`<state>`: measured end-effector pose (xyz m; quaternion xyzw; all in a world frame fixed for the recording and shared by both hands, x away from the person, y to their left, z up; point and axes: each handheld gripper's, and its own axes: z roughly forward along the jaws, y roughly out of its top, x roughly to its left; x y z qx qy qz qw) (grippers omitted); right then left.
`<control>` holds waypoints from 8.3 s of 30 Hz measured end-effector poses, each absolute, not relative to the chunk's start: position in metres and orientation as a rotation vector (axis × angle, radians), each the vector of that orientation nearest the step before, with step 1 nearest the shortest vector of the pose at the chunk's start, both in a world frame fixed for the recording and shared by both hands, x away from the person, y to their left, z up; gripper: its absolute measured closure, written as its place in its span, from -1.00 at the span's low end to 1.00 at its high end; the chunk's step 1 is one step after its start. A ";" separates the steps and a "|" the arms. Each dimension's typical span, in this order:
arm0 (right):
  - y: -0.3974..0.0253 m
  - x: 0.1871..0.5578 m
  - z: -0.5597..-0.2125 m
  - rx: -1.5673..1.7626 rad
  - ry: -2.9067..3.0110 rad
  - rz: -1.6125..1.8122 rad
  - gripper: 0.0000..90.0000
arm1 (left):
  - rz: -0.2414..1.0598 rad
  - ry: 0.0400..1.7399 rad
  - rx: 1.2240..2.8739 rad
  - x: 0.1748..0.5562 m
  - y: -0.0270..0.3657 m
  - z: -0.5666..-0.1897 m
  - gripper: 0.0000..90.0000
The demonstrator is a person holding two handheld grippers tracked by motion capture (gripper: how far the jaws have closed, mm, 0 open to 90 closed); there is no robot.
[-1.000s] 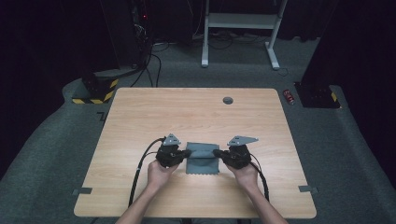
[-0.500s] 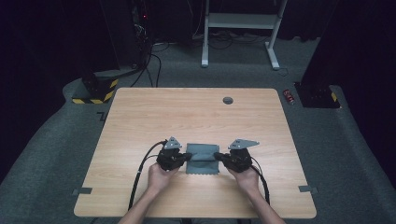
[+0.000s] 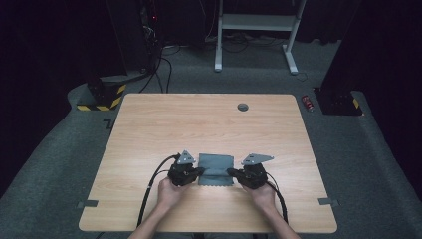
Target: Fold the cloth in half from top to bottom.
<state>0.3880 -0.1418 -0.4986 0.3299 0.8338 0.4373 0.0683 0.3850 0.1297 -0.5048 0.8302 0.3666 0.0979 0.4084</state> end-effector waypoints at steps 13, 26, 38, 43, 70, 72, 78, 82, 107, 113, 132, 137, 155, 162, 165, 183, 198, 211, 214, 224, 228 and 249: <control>-0.140 0.384 -0.512 0.994 2.549 1.260 0.99 | 0.252 0.921 2.118 0.377 0.129 -0.515 0.93; -0.138 0.381 -0.514 0.954 2.544 1.183 0.99 | 0.242 0.916 2.111 0.370 0.127 -0.515 0.92; -0.142 0.379 -0.514 0.992 2.551 1.183 0.90 | 0.222 0.930 2.107 0.368 0.127 -0.517 0.73; -0.149 0.379 -0.503 1.024 2.496 1.284 0.78 | 0.261 0.938 2.044 0.367 0.134 -0.504 0.50; -0.132 0.371 -0.517 0.927 2.563 1.107 0.72 | 0.255 0.893 2.189 0.356 0.140 -0.513 0.29; -0.132 0.371 -0.517 0.926 2.564 1.102 0.72 | 0.244 0.889 2.166 0.355 0.142 -0.511 0.24; -0.133 0.374 -0.514 0.941 2.559 1.113 0.73 | 0.221 0.919 2.066 0.362 0.151 -0.503 0.11; -0.133 0.383 -0.506 0.969 2.516 1.153 0.75 | 0.204 0.910 2.029 0.372 0.147 -0.497 0.11; -0.109 0.456 -0.517 1.144 2.437 1.079 0.80 | 0.401 1.097 2.115 0.448 0.118 -0.517 0.16; -0.118 0.455 -0.515 1.156 2.418 1.076 0.73 | 0.395 1.129 2.045 0.446 0.128 -0.510 0.17; -0.122 0.458 -0.517 1.099 2.461 1.046 0.96 | 0.290 1.073 2.109 0.454 0.123 -0.515 0.95; -0.120 0.462 -0.516 1.108 2.433 1.041 0.97 | 0.328 1.078 2.105 0.460 0.122 -0.510 0.96; -0.112 0.483 -0.515 1.165 2.395 0.984 0.89 | 0.413 1.153 2.077 0.450 0.132 -0.512 0.32; -0.112 0.483 -0.515 1.169 2.396 0.979 0.89 | 0.417 1.180 2.063 0.434 0.139 -0.515 0.23; -0.112 0.483 -0.515 1.173 2.395 0.981 0.89 | 0.388 1.137 2.049 0.419 0.140 -0.513 0.14; -0.125 0.473 -0.502 1.184 2.357 1.044 0.54 | 0.382 1.055 2.024 0.387 0.143 -0.505 -0.06; -0.166 0.439 -0.486 1.208 2.262 1.155 0.43 | 0.433 1.075 1.914 0.373 0.181 -0.486 -0.09; -0.184 0.414 -0.477 1.196 2.214 1.208 0.38 | 0.430 1.124 1.867 0.365 0.203 -0.492 -0.10; -0.188 0.411 -0.477 1.193 2.206 1.216 0.38 | 0.432 1.126 1.861 0.364 0.207 -0.492 -0.10; -0.197 0.399 -0.474 1.193 2.178 1.239 0.36 | 0.439 1.137 1.835 0.357 0.218 -0.490 -0.10; -0.201 0.393 -0.474 1.189 2.167 1.249 0.36 | 0.442 1.147 1.831 0.353 0.223 -0.492 -0.10; -0.214 0.365 -0.483 1.197 2.145 1.270 0.36 | 0.441 1.174 1.814 0.334 0.233 -0.499 -0.11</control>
